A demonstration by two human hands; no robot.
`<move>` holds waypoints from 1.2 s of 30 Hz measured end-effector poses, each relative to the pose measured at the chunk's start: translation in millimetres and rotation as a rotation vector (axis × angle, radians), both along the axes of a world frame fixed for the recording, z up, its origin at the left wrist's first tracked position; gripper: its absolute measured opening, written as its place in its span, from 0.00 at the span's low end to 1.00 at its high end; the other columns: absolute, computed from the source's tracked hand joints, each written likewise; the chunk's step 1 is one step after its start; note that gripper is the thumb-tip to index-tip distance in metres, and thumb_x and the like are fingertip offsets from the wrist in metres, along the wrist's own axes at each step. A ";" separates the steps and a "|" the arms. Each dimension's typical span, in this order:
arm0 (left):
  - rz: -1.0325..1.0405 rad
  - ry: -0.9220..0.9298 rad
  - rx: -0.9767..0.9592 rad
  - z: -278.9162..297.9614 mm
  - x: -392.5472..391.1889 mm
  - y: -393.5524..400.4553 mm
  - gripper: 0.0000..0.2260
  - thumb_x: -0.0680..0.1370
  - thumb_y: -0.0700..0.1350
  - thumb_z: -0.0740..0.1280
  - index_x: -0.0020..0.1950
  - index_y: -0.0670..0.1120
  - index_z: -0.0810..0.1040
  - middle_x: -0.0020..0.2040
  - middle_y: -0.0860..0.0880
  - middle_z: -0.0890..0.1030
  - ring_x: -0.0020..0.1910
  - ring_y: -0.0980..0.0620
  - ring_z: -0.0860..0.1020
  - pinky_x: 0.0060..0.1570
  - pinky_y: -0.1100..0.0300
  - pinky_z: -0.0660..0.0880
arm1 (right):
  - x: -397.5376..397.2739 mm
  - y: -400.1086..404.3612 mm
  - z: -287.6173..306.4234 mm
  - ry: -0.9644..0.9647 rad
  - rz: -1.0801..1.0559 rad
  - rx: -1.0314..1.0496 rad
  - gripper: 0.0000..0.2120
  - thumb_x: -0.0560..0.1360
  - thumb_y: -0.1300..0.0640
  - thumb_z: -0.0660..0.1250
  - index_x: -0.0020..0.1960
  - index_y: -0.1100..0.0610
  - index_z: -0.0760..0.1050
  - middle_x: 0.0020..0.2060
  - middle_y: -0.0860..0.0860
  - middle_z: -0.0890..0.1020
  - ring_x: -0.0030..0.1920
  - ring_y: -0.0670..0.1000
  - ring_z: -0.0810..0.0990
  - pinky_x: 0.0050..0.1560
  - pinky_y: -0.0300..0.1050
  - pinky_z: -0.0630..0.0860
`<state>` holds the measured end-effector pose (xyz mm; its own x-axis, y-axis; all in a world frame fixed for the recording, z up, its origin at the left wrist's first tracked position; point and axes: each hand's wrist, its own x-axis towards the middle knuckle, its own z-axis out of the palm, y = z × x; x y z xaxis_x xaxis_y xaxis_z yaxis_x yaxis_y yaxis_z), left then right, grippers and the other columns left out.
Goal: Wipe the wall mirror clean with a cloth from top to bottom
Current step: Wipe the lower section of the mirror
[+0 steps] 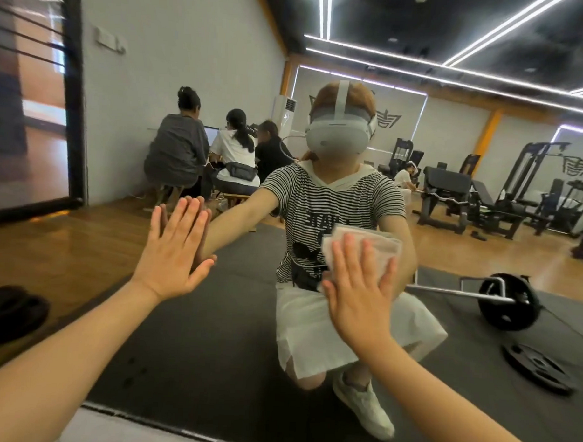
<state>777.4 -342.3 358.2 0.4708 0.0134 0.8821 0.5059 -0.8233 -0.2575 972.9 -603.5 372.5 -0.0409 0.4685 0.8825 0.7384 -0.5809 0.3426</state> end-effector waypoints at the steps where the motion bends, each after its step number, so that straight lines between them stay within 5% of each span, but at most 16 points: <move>1: -0.010 -0.020 0.009 -0.8 1.3 2.0 0.34 0.78 0.60 0.51 0.76 0.37 0.52 0.79 0.47 0.38 0.78 0.47 0.40 0.74 0.45 0.38 | -5.3 8.2 0.3 -0.010 0.001 -0.027 0.33 0.80 0.48 0.51 0.79 0.54 0.40 0.78 0.54 0.52 0.78 0.55 0.40 0.73 0.63 0.38; 6: -0.052 -0.071 0.040 -1.5 2.5 6.3 0.36 0.74 0.57 0.56 0.76 0.36 0.54 0.80 0.48 0.40 0.79 0.48 0.42 0.75 0.46 0.37 | 12.2 -16.8 -1.8 -0.064 -0.039 -0.094 0.27 0.84 0.45 0.44 0.80 0.53 0.45 0.79 0.50 0.45 0.79 0.54 0.44 0.75 0.59 0.41; 11: -0.075 -0.087 0.067 -3.5 4.7 8.9 0.39 0.74 0.57 0.55 0.80 0.43 0.43 0.80 0.48 0.39 0.79 0.48 0.41 0.75 0.46 0.36 | 40.0 -64.2 -16.3 0.003 -0.067 -0.023 0.27 0.83 0.45 0.43 0.80 0.52 0.43 0.79 0.49 0.43 0.78 0.53 0.43 0.75 0.59 0.40; 16: -0.099 -0.109 0.087 -4.3 6.7 11.7 0.34 0.80 0.60 0.46 0.80 0.44 0.42 0.80 0.47 0.39 0.79 0.48 0.41 0.75 0.45 0.38 | 0.3 -2.0 -22.6 0.180 -0.012 0.158 0.27 0.84 0.45 0.41 0.79 0.51 0.39 0.78 0.49 0.39 0.78 0.53 0.40 0.74 0.59 0.38; 21: -0.107 -0.110 0.104 -6.1 7.9 15.5 0.38 0.76 0.58 0.54 0.80 0.44 0.42 0.80 0.48 0.39 0.79 0.48 0.42 0.75 0.44 0.39 | -66.4 92.7 -21.1 0.128 0.053 0.084 0.34 0.79 0.49 0.52 0.79 0.54 0.40 0.78 0.52 0.43 0.78 0.53 0.39 0.74 0.60 0.37; 27: -0.121 -0.110 0.100 -7.7 6.5 17.0 0.38 0.76 0.58 0.54 0.80 0.44 0.43 0.80 0.48 0.39 0.79 0.48 0.42 0.74 0.43 0.41 | -34.3 48.4 -26.6 0.051 -0.011 0.002 0.31 0.81 0.47 0.50 0.80 0.53 0.44 0.79 0.50 0.45 0.78 0.52 0.42 0.76 0.57 0.39; 31: -0.127 -0.126 0.111 -8.2 7.5 16.5 0.38 0.76 0.57 0.55 0.80 0.44 0.43 0.80 0.48 0.40 0.79 0.48 0.42 0.75 0.44 0.40 | -6.8 -3.3 -32.8 0.157 -0.065 0.096 0.27 0.83 0.47 0.42 0.80 0.52 0.41 0.79 0.49 0.41 0.78 0.53 0.41 0.76 0.56 0.37; 36: -0.124 -0.117 0.115 -8.4 7.5 16.6 0.37 0.76 0.57 0.55 0.80 0.43 0.43 0.80 0.47 0.40 0.79 0.47 0.42 0.75 0.44 0.40 | -27.2 23.7 -29.1 0.352 -0.014 0.273 0.33 0.80 0.50 0.50 0.79 0.51 0.38 0.79 0.48 0.39 0.78 0.52 0.37 0.74 0.56 0.32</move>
<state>785.0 -325.7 349.8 0.3571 -0.1426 0.9231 0.4342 -0.8496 -0.2993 945.7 -579.8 343.3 0.2892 0.2148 0.9328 0.7741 -0.6257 -0.0959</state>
